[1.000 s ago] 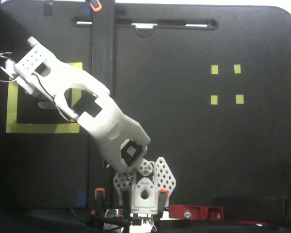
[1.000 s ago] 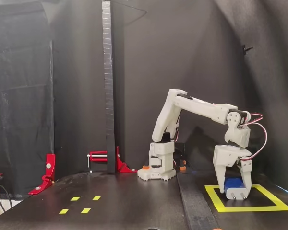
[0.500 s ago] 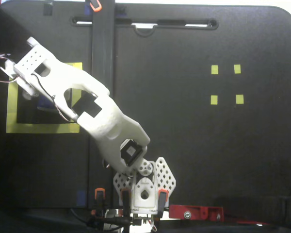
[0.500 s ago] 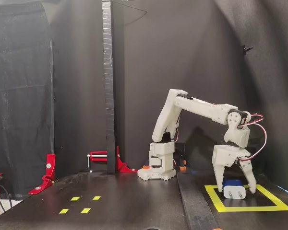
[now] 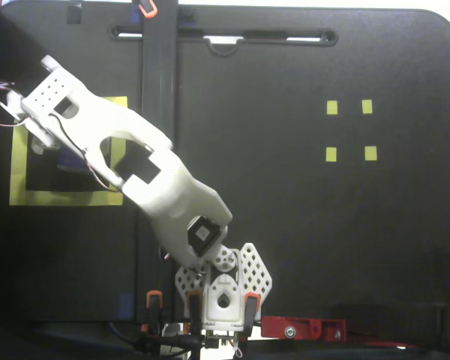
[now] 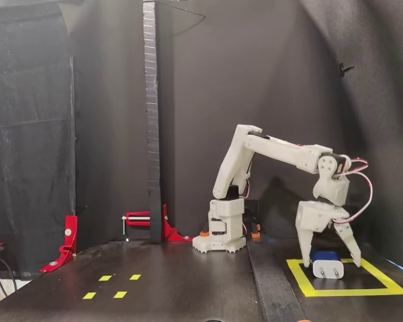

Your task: Grasp the block and place it in the designated area.

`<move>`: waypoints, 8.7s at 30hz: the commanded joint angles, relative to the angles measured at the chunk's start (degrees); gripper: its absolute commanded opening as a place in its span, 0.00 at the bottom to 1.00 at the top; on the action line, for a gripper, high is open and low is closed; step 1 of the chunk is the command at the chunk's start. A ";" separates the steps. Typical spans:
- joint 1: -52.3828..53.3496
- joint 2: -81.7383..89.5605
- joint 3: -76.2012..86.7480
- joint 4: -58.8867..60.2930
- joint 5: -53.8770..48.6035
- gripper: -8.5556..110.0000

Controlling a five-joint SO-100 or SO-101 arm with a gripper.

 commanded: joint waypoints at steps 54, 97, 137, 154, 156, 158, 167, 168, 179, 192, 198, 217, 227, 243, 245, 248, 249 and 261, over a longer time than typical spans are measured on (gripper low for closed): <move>2.29 23.82 -1.76 6.42 22.94 0.07; 44.65 18.90 -1.85 -0.97 46.76 0.07; 54.23 74.71 54.67 -62.23 40.52 0.07; 52.21 107.49 82.18 -66.36 40.34 0.07; 52.21 109.86 84.55 -66.36 40.25 0.07; 52.29 112.06 86.92 -66.27 40.25 0.07; 52.47 119.62 96.86 -64.16 40.17 0.07; 52.47 120.23 97.65 -63.54 40.17 0.07; 51.15 120.23 97.73 -47.20 40.25 0.07; 50.89 120.23 97.73 -40.96 40.34 0.07; 50.54 120.23 97.73 -40.96 40.25 0.07; 50.63 120.23 97.73 -40.96 40.34 0.07; 50.63 120.23 97.73 -40.96 40.34 0.07; 50.63 120.23 97.73 -40.96 40.34 0.07; 50.63 120.23 97.73 -40.96 40.34 0.07; 50.63 120.23 97.73 -40.96 40.34 0.07; 50.63 120.23 97.73 -40.96 40.34 0.07; 50.63 120.23 97.73 -40.96 40.34 0.07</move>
